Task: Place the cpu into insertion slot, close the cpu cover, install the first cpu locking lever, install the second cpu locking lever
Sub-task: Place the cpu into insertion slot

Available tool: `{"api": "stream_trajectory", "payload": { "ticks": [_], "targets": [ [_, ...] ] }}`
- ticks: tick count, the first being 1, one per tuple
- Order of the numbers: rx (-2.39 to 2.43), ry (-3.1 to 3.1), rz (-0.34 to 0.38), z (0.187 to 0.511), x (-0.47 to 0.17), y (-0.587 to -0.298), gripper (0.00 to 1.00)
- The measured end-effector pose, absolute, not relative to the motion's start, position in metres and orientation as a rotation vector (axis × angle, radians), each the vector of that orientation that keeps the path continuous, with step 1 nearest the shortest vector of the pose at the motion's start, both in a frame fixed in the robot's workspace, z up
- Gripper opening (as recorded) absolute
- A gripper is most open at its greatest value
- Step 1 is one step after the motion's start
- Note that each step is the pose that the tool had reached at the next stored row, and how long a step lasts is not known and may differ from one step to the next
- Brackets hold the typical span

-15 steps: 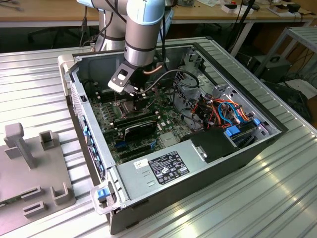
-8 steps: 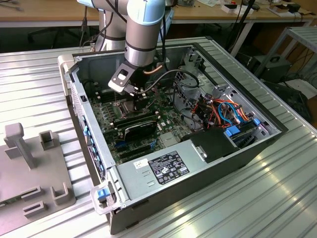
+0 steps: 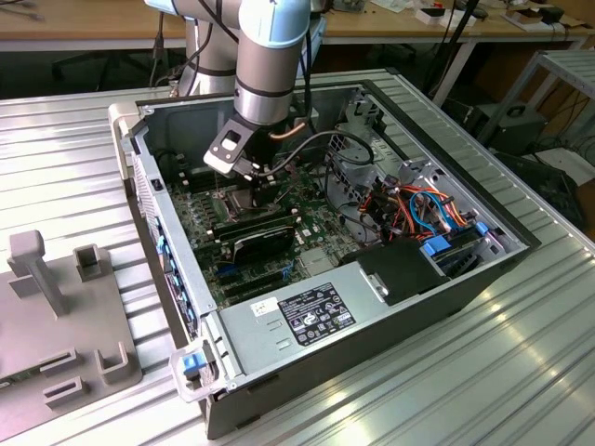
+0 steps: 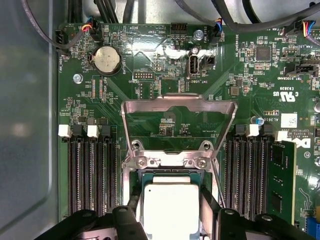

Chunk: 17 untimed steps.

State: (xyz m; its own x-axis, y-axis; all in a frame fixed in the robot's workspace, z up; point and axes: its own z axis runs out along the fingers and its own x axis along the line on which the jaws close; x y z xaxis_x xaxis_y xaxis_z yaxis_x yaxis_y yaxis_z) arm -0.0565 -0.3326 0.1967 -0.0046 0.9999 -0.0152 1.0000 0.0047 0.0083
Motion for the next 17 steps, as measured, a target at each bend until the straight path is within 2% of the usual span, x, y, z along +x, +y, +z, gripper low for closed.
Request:
{"api": "stream_trajectory", "payload": {
  "ticks": [8, 17],
  "targets": [
    [2.205, 2.215, -0.009, 0.199, -0.057, -0.333, 0.62],
    [2.206, 2.216, -0.013, 0.221, -0.057, -0.333, 0.62]
  ]
}}
